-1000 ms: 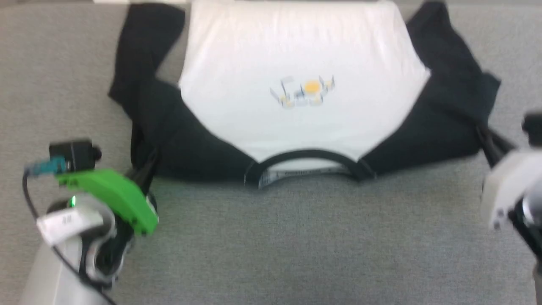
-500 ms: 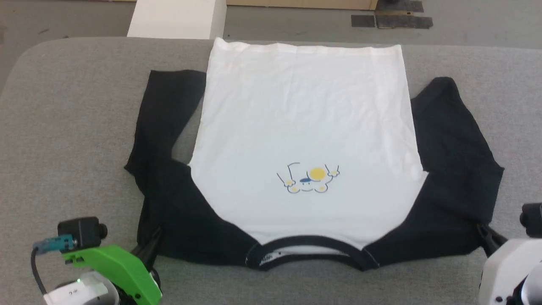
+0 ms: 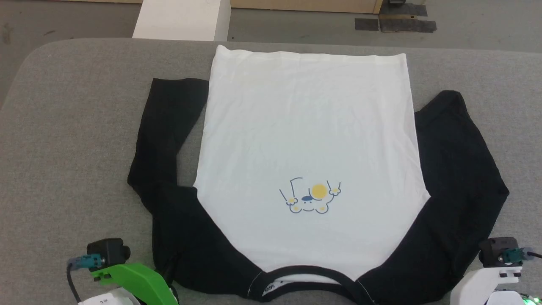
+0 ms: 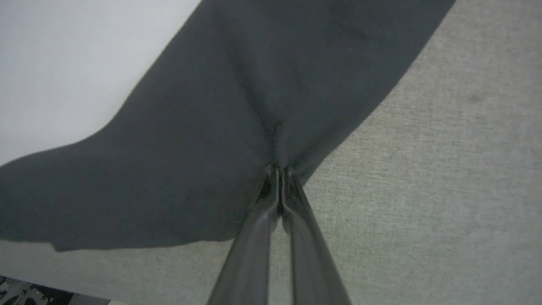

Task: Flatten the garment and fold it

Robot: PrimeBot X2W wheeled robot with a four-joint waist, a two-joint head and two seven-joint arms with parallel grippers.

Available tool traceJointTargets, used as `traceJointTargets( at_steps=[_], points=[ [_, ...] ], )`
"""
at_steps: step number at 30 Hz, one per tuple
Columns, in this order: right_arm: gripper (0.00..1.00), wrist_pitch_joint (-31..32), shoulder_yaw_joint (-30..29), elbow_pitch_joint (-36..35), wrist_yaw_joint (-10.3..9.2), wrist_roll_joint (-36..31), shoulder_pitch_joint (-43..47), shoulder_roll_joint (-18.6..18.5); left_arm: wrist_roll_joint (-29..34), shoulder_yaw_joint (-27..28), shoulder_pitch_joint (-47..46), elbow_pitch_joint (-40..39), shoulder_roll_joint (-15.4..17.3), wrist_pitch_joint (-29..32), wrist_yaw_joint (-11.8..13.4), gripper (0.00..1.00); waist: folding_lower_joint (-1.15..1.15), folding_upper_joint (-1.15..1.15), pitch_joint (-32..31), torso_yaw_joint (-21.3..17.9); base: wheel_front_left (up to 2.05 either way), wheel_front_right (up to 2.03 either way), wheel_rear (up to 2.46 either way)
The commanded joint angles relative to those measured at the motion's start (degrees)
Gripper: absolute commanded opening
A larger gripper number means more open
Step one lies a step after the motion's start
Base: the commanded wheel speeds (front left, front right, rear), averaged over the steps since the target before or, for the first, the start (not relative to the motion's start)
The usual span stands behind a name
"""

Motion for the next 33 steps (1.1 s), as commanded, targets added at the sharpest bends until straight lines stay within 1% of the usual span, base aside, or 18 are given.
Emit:
traceJointTargets(
  at_steps=[1,4,5,6,7,12,15,19,21,22,25,27,28,30,33],
  points=[
    [0.00,-1.0,0.1,1.9,-0.11,-0.5,-1.1,0.2,0.4,-0.2,-1.3,1.6,-0.3,-0.9,-0.5,0.00,0.01,0.00,-0.2,-0.1,0.00,0.00,0.00],
    [0.00,-3.4,0.1,4.5,-0.11,-0.5,-1.8,0.3,1.1,-0.7,-1.8,4.4,-0.9,-2.4,-0.7,0.00,0.01,0.00,-0.5,-0.3,0.00,0.00,0.00],
    [0.09,-4.9,0.0,5.0,-0.11,-0.3,-2.1,0.4,1.3,-0.6,-2.0,5.2,-1.2,-3.3,-0.7,0.80,0.01,0.00,-0.7,-0.3,0.00,0.00,0.00],
    [0.47,-5.8,0.1,5.3,-0.11,0.0,-2.2,0.4,1.5,-0.6,-2.1,5.7,-1.3,-3.9,-0.8,1.00,0.01,0.00,-0.8,-0.3,0.00,0.00,0.00],
    [1.00,-6.9,-0.2,5.5,-0.11,0.5,-2.1,0.4,1.5,-0.6,-2.1,6.0,-1.6,-4.8,-1.0,1.00,0.01,0.00,-1.1,-0.3,0.00,0.00,0.00],
    [1.00,-13.9,-3.1,4.0,-0.11,2.4,-1.8,0.5,2.9,0.7,-1.9,5.1,-1.6,-9.6,-0.9,1.00,0.01,0.00,-2.2,0.0,0.00,0.00,0.00],
    [1.00,-19.9,-3.9,2.3,-0.11,3.2,-1.8,0.5,4.3,1.7,-1.8,3.4,-0.4,-11.8,-0.8,1.00,0.01,0.00,-2.5,-0.3,0.00,0.00,0.00],
    [1.00,-29.4,-2.9,0.7,-0.11,3.4,-3.0,0.5,6.9,3.9,-3.1,0.6,2.0,-16.0,-0.4,1.00,0.01,0.00,-1.8,-1.6,0.00,0.00,0.00],
    [1.00,-33.3,-2.1,0.6,-0.11,3.0,-3.8,0.5,7.8,4.8,-4.7,0.2,3.0,-17.5,-0.6,1.00,0.01,0.00,-1.0,-2.2,0.00,0.00,0.00],
    [1.00,-35.6,-1.7,0.7,-0.11,3.0,-4.4,0.5,8.6,5.0,-6.4,0.4,4.3,-18.1,-1.4,1.00,0.01,0.00,-0.3,-2.6,0.00,0.00,0.00],
    [1.00,-39.6,-0.7,0.9,-0.11,2.4,-6.3,0.5,9.3,4.8,-11.5,2.2,7.3,-17.7,-3.8,1.00,0.01,0.00,2.1,-3.5,0.00,0.00,0.00],
    [1.00,-41.7,-0.3,0.6,-0.11,1.9,-8.1,0.5,11.2,4.0,-16.2,4.1,10.9,-16.2,-5.7,1.00,0.01,0.00,4.3,-4.2,0.00,0.00,0.00],
    [1.00,-42.8,-0.3,0.5,-0.11,1.8,-9.2,0.5,11.7,3.8,-19.1,5.2,12.2,-15.4,-6.4,1.00,0.01,0.00,5.4,-4.5,0.00,0.00,0.00],
    [1.00,-44.5,0.2,0.0,-0.11,1.6,-11.1,0.5,12.8,3.2,-24.3,6.7,14.2,-14.1,-7.3,1.00,0.01,0.00,7.7,-5.5,0.00,0.00,0.00],
    [1.00,-46.7,1.3,-0.5,-0.11,0.9,-13.8,0.5,13.6,2.5,-31.1,8.9,16.2,-11.7,-7.9,1.00,0.01,0.00,10.8,-6.8,0.00,0.00,0.00]
  ],
)
